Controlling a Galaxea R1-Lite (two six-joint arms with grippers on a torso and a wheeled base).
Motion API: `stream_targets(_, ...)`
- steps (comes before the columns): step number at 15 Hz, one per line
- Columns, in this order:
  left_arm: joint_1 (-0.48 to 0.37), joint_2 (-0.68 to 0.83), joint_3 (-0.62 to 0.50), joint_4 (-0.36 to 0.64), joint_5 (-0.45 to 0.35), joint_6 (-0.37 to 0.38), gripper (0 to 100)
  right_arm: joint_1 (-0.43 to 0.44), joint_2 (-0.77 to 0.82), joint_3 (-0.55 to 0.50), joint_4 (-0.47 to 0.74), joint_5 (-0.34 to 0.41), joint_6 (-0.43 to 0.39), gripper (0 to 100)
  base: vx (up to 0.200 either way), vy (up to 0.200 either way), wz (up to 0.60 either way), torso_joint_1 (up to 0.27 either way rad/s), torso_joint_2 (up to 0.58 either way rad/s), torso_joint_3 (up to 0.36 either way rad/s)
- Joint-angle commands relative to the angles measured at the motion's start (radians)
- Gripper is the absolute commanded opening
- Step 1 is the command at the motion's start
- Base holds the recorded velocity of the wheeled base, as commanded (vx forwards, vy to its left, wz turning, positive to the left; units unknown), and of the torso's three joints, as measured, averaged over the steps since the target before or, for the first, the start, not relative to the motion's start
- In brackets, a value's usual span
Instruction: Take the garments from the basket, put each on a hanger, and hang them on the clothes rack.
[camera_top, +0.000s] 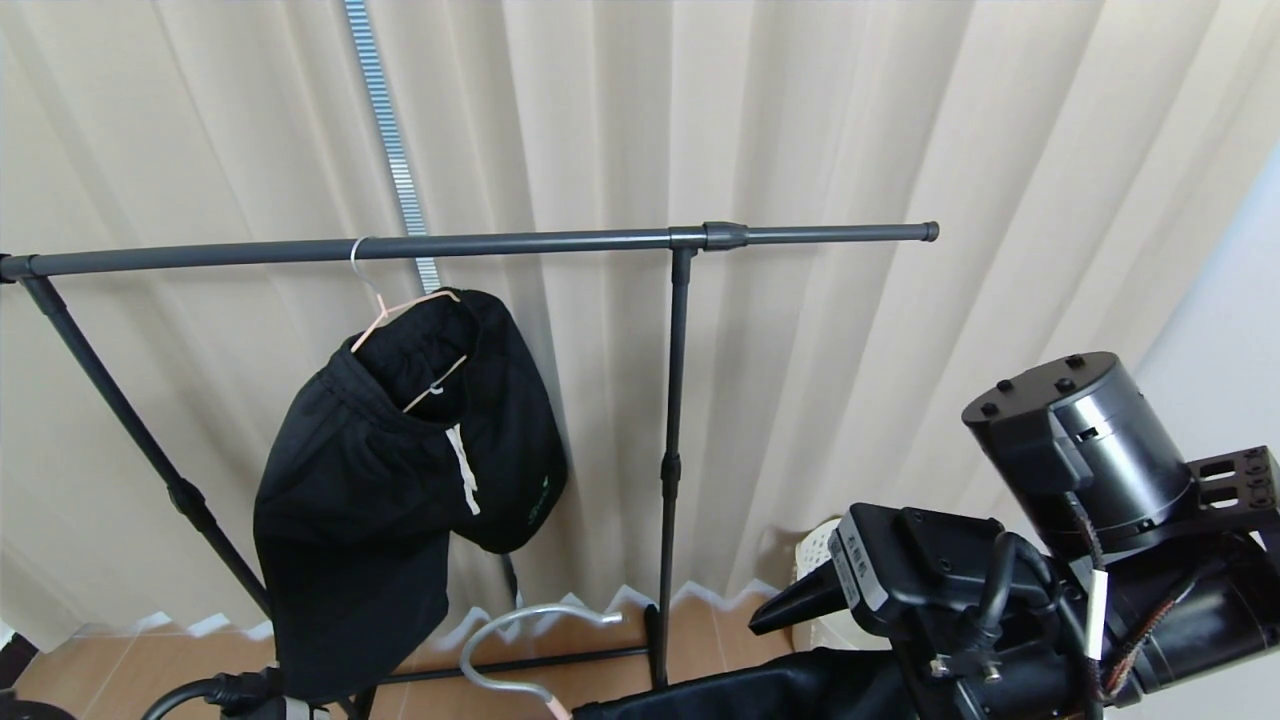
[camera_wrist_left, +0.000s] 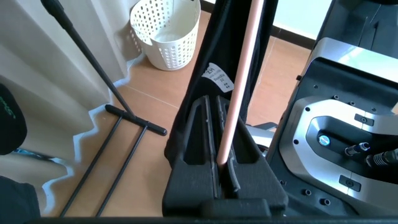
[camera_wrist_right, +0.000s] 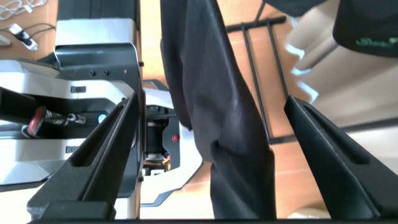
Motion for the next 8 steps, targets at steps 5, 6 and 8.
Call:
stream_targets(5, 0.0, -0.002, 0.001, 0.0, 0.001, 0.0, 0, 0.006, 0.056, 0.0, -0.037, 0.014, 0.006, 100, 0.0, 0.0, 0.0, 0.0, 0.0, 0.0)
stream_targets(6, 0.0, -0.002, 0.001, -0.002, -0.001, 0.0, 0, 0.006, 0.063, -0.002, -0.042, 0.016, 0.007, 100, 0.0, 0.0, 0.0, 0.0, 0.0, 0.0)
stream_targets(8, 0.0, -0.002, 0.001, -0.002, 0.001, 0.0, 0, 0.006, 0.076, 0.007, -0.091, 0.028, 0.018, 100, 0.0, 0.0, 0.0, 0.0, 0.0, 0.0)
